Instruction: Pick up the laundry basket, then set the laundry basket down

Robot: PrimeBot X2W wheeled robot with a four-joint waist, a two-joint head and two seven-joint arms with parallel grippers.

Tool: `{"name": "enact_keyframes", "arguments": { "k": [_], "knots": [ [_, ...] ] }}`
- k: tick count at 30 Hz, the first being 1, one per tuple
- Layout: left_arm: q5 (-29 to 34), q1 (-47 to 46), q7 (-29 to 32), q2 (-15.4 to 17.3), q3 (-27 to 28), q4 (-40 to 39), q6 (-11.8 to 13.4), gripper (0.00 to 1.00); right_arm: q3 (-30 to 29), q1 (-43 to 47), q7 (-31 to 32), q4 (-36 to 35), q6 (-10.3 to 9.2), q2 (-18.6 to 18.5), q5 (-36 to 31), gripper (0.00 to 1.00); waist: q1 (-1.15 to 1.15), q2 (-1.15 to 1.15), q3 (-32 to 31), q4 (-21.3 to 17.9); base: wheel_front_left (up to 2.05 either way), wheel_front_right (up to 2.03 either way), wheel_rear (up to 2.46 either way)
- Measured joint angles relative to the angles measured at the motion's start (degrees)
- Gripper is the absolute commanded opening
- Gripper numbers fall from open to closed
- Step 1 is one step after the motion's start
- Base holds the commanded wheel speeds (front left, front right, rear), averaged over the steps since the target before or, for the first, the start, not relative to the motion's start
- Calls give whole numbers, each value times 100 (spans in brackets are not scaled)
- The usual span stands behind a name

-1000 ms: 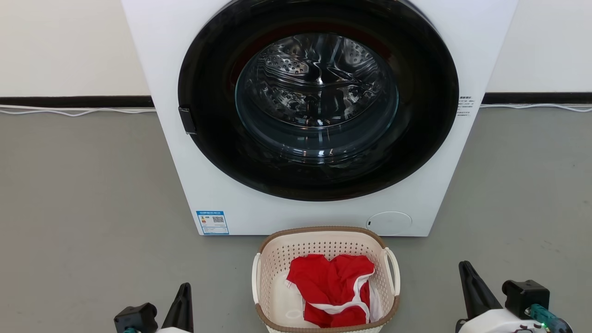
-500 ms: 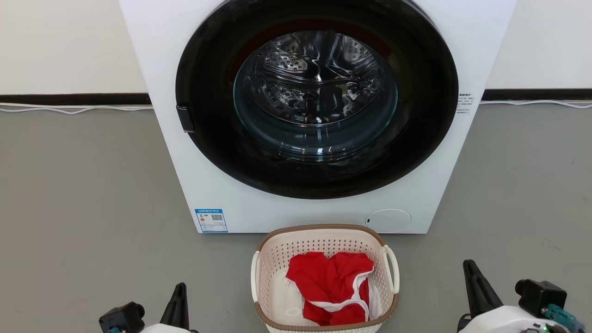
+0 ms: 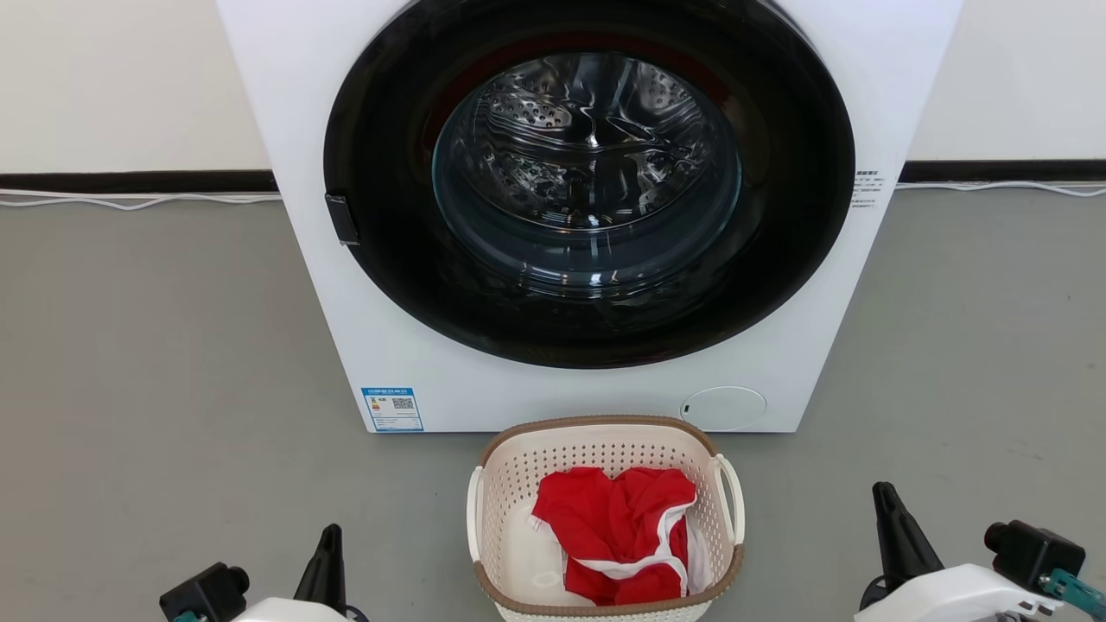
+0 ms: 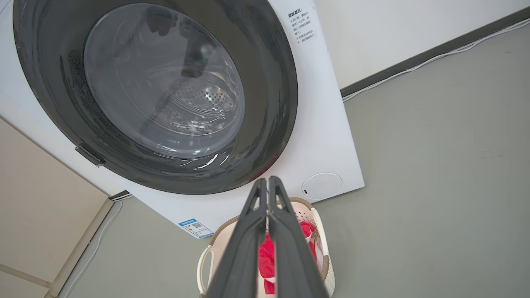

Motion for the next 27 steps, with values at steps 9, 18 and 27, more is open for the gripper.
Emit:
{"name": "enact_keyframes", "arguments": {
  "k": [9, 18, 27],
  "knots": [
    [-503, -37, 119, -5, 78, -38, -58, 0, -15, -35, 111, -36, 0, 0, 646, 0, 0, 0, 24, -13, 0, 0, 0],
    [-1039, -59, 278, -14, 171, -89, -157, 0, -32, -70, 201, -60, 0, 0, 1295, 0, 0, 0, 49, -27, 0, 0, 0],
    [-1497, -68, 416, -25, 238, -133, -207, 0, -49, -90, 282, -80, 0, 0, 1878, 0, 0, 0, 70, -39, 0, 0, 0]
  ]
}}
